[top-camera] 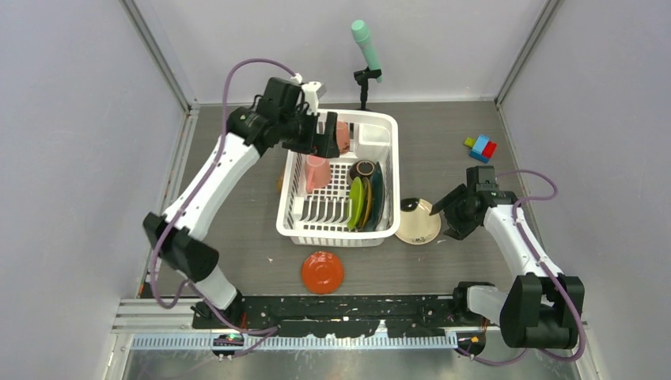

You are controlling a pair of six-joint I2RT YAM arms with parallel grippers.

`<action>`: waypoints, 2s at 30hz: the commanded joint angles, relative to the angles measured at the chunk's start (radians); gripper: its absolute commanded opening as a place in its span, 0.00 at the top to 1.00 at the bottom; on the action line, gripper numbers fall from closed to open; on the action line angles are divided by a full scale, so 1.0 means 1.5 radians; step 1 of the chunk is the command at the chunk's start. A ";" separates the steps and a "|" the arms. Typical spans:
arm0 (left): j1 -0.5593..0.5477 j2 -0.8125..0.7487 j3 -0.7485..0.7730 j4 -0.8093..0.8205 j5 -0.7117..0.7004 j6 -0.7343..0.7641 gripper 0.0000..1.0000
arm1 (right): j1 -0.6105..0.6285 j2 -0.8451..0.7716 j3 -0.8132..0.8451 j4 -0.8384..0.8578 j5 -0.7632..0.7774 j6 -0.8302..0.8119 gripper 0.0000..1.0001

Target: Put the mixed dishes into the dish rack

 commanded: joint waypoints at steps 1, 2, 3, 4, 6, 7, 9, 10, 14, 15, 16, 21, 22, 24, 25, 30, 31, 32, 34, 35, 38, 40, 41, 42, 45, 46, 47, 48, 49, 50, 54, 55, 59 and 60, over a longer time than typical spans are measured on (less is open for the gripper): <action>-0.020 -0.106 -0.078 0.052 0.088 -0.040 0.08 | -0.003 0.011 -0.023 0.056 0.019 0.013 0.32; -0.024 -0.123 -0.095 0.059 0.091 -0.047 0.08 | -0.003 0.012 -0.026 0.059 0.020 0.006 0.32; -0.027 -0.139 -0.112 0.066 0.097 -0.052 0.09 | -0.003 0.012 -0.028 0.062 0.022 0.001 0.32; -0.029 -0.155 -0.129 0.075 0.105 -0.055 0.09 | -0.003 0.010 -0.036 0.065 0.023 -0.006 0.33; -0.031 -0.192 -0.159 0.095 0.119 -0.066 0.09 | -0.003 0.000 -0.058 0.077 0.020 -0.011 0.33; -0.032 -0.206 -0.171 0.104 0.128 -0.073 0.09 | -0.003 -0.011 -0.067 0.091 0.019 -0.010 0.33; -0.034 -0.234 -0.199 0.123 0.141 -0.080 0.09 | -0.003 -0.032 -0.104 0.117 0.010 -0.003 0.33; -0.034 -0.248 -0.213 0.130 0.148 -0.082 0.09 | -0.003 -0.039 -0.128 0.127 0.000 0.004 0.33; -0.034 -0.286 -0.256 0.140 0.156 -0.080 0.09 | -0.003 -0.078 -0.186 0.184 -0.029 0.029 0.33; -0.034 -0.292 -0.261 0.137 0.156 -0.076 0.09 | -0.003 -0.079 -0.196 0.197 -0.032 0.035 0.35; -0.034 -0.296 -0.265 0.132 0.154 -0.069 0.09 | -0.003 -0.078 -0.200 0.204 -0.037 0.039 0.36; -0.033 -0.313 -0.273 0.100 0.144 -0.045 0.09 | -0.004 -0.038 -0.229 0.281 -0.070 0.069 0.43; -0.033 -0.317 -0.277 0.098 0.142 -0.043 0.09 | -0.004 -0.022 -0.231 0.296 -0.071 0.073 0.44; -0.034 -0.329 -0.287 0.101 0.136 -0.041 0.09 | -0.004 -0.002 -0.236 0.316 -0.072 0.082 0.48; -0.034 -0.333 -0.292 0.104 0.135 -0.039 0.09 | -0.004 0.009 -0.239 0.322 -0.075 0.088 0.53; -0.034 -0.351 -0.306 0.104 0.123 -0.031 0.08 | -0.007 0.013 -0.247 0.333 -0.059 0.110 0.90; -0.034 -0.352 -0.305 0.103 0.123 -0.031 0.08 | -0.009 0.002 -0.244 0.328 -0.044 0.114 0.97; -0.033 -0.353 -0.306 0.101 0.125 -0.031 0.08 | -0.009 -0.006 -0.240 0.304 -0.036 0.113 0.98; -0.034 -0.353 -0.306 0.099 0.132 -0.032 0.08 | -0.010 -0.041 -0.224 0.264 -0.003 0.104 1.00; -0.034 -0.354 -0.307 0.102 0.144 -0.031 0.08 | -0.010 -0.070 -0.208 0.250 0.017 0.100 1.00; -0.034 -0.363 -0.323 0.137 0.200 -0.035 0.08 | -0.010 -0.125 -0.152 0.169 0.051 0.075 1.00; -0.034 -0.368 -0.339 0.185 0.242 -0.050 0.10 | -0.010 -0.149 -0.103 0.114 0.058 0.063 1.00; -0.037 -0.372 -0.346 0.208 0.254 -0.055 0.12 | -0.010 -0.155 -0.084 0.063 0.059 0.060 1.00; -0.042 -0.375 -0.353 0.232 0.262 -0.057 0.13 | -0.010 -0.151 -0.036 0.037 0.081 0.058 1.00; -0.062 -0.399 -0.394 0.325 0.262 -0.065 0.13 | -0.010 -0.122 0.075 -0.093 0.096 0.039 1.00; -0.069 -0.408 -0.408 0.355 0.257 -0.067 0.12 | -0.010 -0.099 0.143 -0.119 0.104 0.033 1.00; -0.076 -0.413 -0.420 0.378 0.251 -0.068 0.12 | -0.010 -0.087 0.176 -0.175 0.110 0.022 1.00; -0.082 -0.416 -0.426 0.395 0.244 -0.064 0.12 | -0.010 -0.061 0.245 -0.203 0.120 0.015 1.00; -0.091 -0.415 -0.428 0.401 0.238 -0.056 0.12 | -0.010 -0.049 0.278 -0.249 0.125 0.000 1.00; -0.099 -0.411 -0.427 0.403 0.230 -0.044 0.13 | -0.009 -0.029 0.344 -0.272 0.137 -0.006 1.00; -0.137 -0.397 -0.414 0.420 0.217 0.044 0.16 | -0.008 0.018 0.502 -0.366 0.138 -0.032 1.00; -0.151 -0.395 -0.411 0.428 0.209 0.075 0.17 | -0.008 0.024 0.523 -0.385 0.126 -0.033 1.00; -0.209 -0.393 -0.400 0.451 0.161 0.279 0.18 | -0.008 0.056 0.612 -0.414 -0.027 -0.021 1.00; -0.219 -0.393 -0.404 0.463 0.147 0.327 0.17 | -0.008 0.058 0.616 -0.411 -0.043 -0.020 1.00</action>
